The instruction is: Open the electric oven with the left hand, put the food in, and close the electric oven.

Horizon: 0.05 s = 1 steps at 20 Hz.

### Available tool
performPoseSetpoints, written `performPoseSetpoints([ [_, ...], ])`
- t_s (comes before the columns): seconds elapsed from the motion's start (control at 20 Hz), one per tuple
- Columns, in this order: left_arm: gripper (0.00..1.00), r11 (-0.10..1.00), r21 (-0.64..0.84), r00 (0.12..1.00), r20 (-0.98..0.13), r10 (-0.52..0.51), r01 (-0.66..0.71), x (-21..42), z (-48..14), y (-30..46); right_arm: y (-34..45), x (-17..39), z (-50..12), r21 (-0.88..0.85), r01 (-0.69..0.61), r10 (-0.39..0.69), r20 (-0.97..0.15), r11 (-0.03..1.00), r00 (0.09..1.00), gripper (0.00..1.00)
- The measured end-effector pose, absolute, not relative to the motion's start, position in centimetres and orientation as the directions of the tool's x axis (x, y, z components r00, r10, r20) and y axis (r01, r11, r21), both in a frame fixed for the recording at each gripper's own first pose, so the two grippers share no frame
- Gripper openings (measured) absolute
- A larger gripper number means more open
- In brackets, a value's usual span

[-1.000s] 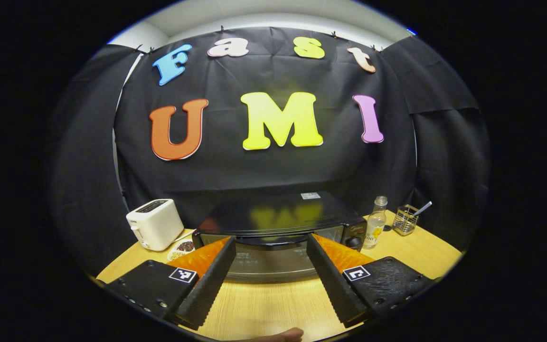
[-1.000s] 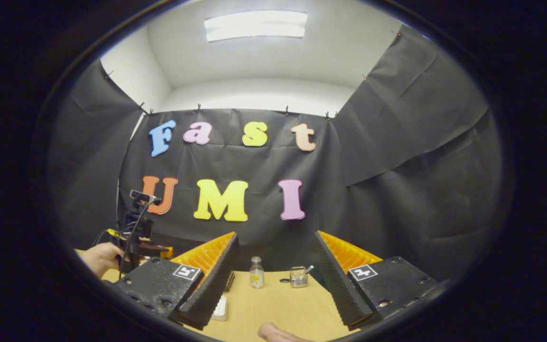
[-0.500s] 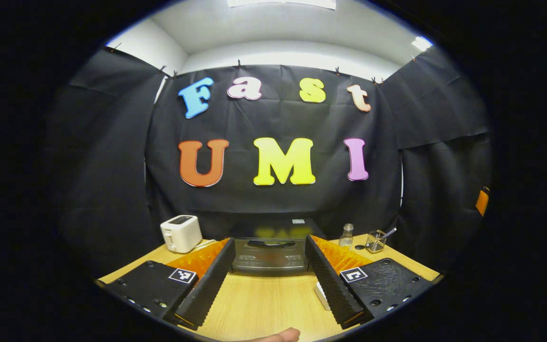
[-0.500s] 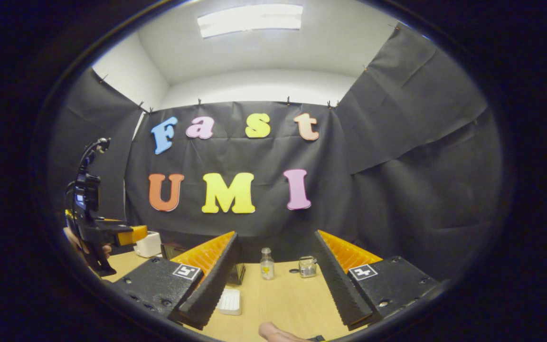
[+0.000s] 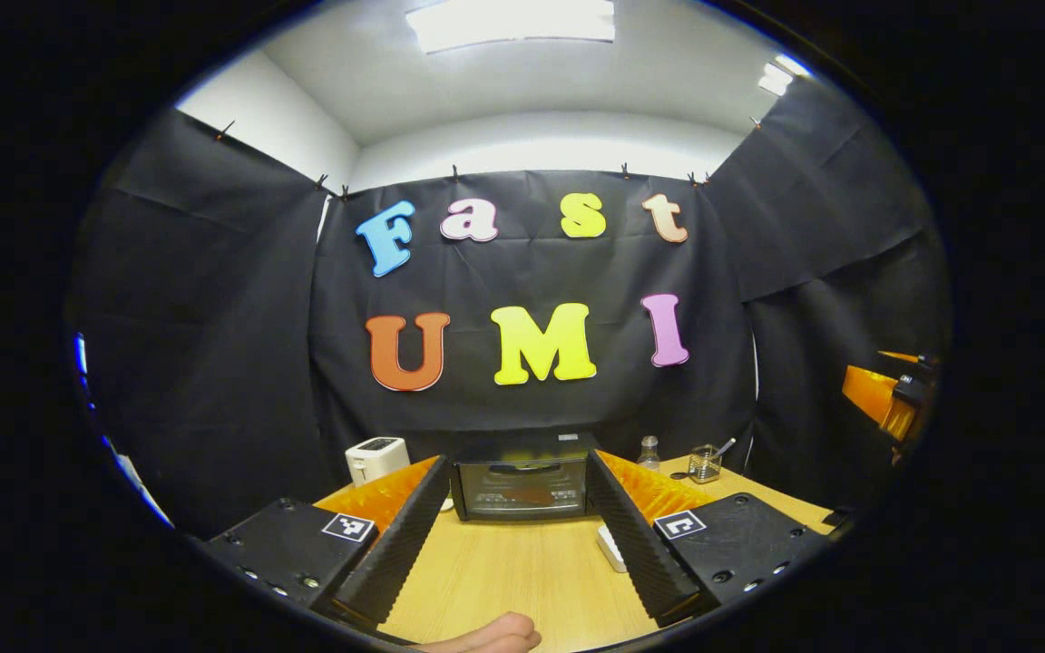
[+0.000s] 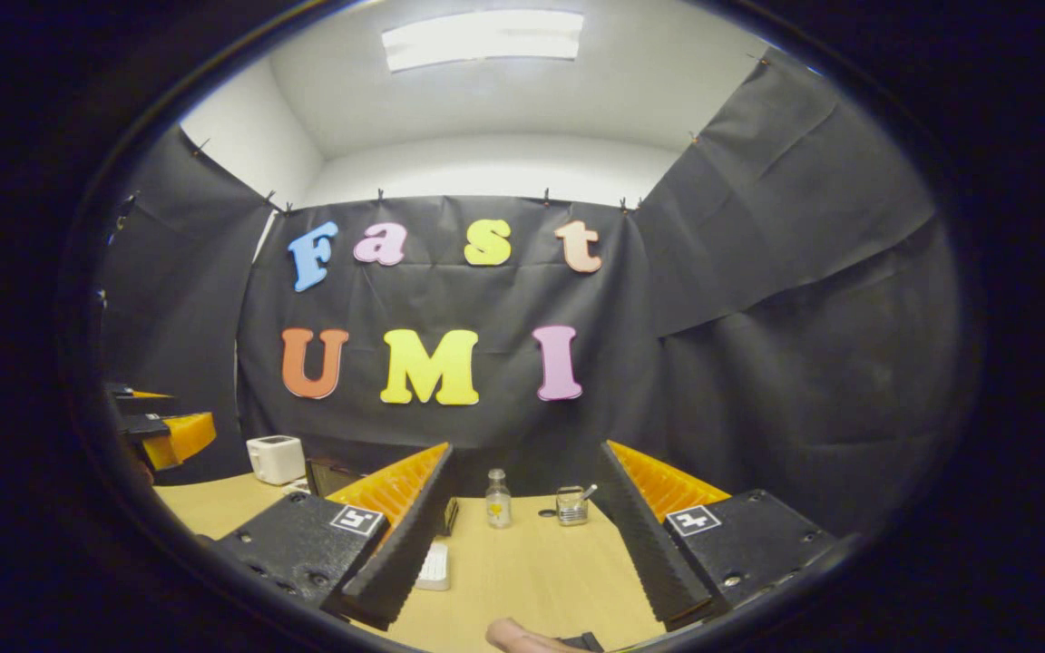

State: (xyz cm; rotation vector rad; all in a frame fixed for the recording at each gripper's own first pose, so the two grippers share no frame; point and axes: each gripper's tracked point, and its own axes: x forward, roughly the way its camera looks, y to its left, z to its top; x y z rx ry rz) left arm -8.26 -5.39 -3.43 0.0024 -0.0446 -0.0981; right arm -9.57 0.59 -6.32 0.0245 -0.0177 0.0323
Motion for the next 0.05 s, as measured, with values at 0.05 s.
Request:
performPoseSetpoints([
  [0.05, 0.96, 0.995, 0.008, 0.994, 0.043, -0.098, 0.097, -8.43, -3.38, -5.54, 0.13, -9.52, -6.49, 0.029, -0.028, 0.028, 0.012, 0.999, 1.000, 0.99],
])
